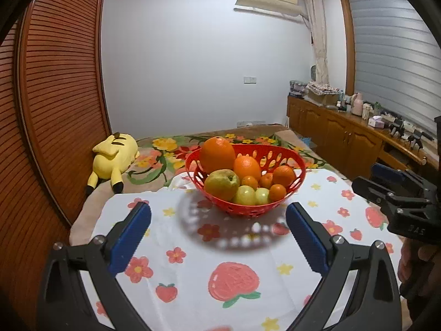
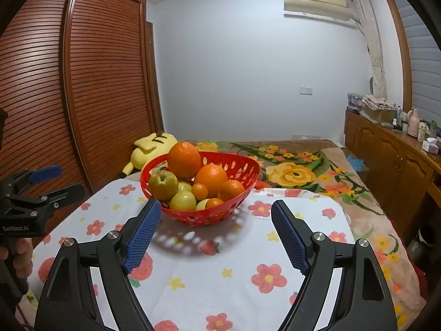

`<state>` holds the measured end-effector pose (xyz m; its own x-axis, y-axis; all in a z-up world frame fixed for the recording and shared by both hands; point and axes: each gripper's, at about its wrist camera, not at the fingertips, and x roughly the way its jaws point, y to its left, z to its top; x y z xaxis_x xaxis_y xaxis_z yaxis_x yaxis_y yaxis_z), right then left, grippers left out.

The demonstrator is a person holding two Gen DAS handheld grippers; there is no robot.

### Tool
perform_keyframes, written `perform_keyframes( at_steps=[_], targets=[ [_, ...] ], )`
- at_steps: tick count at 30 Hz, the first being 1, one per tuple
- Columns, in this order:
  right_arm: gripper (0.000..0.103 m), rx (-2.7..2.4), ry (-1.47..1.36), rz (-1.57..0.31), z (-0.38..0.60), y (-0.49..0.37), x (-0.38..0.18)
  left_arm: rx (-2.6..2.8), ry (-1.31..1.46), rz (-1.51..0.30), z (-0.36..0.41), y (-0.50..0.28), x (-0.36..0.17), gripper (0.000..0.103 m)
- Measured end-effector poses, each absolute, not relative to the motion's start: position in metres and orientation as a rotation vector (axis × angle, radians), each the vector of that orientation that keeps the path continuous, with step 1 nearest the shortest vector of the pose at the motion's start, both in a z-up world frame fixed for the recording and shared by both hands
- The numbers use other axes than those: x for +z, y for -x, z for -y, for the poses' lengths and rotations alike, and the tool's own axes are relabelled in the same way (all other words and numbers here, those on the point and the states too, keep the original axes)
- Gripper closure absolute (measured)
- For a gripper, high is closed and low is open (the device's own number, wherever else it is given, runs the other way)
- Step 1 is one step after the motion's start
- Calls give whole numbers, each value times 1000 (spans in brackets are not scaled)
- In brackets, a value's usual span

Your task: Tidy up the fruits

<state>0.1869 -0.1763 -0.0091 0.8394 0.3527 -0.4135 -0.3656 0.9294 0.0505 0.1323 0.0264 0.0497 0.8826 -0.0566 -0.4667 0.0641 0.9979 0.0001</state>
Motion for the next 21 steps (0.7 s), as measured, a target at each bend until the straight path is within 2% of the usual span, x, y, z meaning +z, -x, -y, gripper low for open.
perform_keyframes(
  at_steps=[21],
  targets=[
    [19, 332, 21, -426, 182, -175, -15, -42, -3, -476, -26, -116, 42, 4]
  ],
)
